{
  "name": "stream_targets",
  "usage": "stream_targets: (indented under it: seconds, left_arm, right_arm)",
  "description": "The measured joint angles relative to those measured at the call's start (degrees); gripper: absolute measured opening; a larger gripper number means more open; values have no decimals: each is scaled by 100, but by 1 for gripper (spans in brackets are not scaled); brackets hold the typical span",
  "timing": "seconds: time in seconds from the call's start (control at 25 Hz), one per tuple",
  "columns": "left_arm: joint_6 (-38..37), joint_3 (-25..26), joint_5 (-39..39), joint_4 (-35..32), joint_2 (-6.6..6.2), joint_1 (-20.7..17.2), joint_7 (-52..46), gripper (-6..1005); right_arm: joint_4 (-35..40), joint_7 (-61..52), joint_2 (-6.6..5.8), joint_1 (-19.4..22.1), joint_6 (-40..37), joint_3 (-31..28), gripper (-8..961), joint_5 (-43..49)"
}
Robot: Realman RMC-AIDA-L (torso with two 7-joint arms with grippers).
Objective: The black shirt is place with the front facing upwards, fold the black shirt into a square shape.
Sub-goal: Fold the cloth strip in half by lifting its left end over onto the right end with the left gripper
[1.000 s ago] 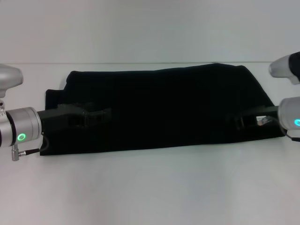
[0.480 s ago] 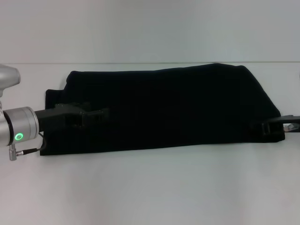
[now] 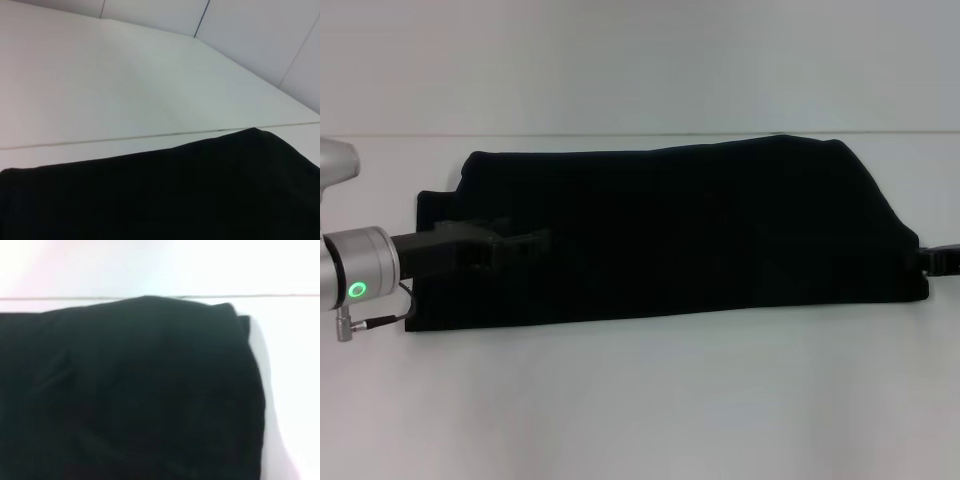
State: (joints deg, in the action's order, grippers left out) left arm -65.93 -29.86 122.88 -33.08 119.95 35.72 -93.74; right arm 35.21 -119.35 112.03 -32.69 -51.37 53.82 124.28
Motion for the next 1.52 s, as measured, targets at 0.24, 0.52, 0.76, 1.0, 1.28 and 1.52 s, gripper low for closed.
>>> stream_targets:
  seconds: [0.24, 0.52, 0.76, 1.0, 1.28, 1.52]
  left_arm:
    - [-173, 33, -20, 4, -160, -97, -433, 776]
    - [-1277, 175, -26, -54, -361, -297, -1072, 779]
    - [-1955, 151, 22, 5, -577, -435, -2030, 781]
    - [-2172, 42, 271, 140, -722, -406, -3055, 784]
    - [-1990, 35, 571, 193, -790, -387, -4045, 907]
    - [-1887, 64, 980, 246, -912, -368, -4724, 902]
  right_arm:
    - [687, 157, 191, 136, -755, -534, 0, -55]
    - [1333, 611, 595, 92, -1936, -1292, 14, -320]
    - [1024, 1379, 564, 113, -2628, -1402, 130, -1333]
    - [553, 1897, 510, -66, -2736, -1414, 396, -1621]
    - [491, 1946, 518, -299, -2502, -1399, 688, -1604]
    - [487, 2055, 516, -421, -2436, -1385, 818, -1582]
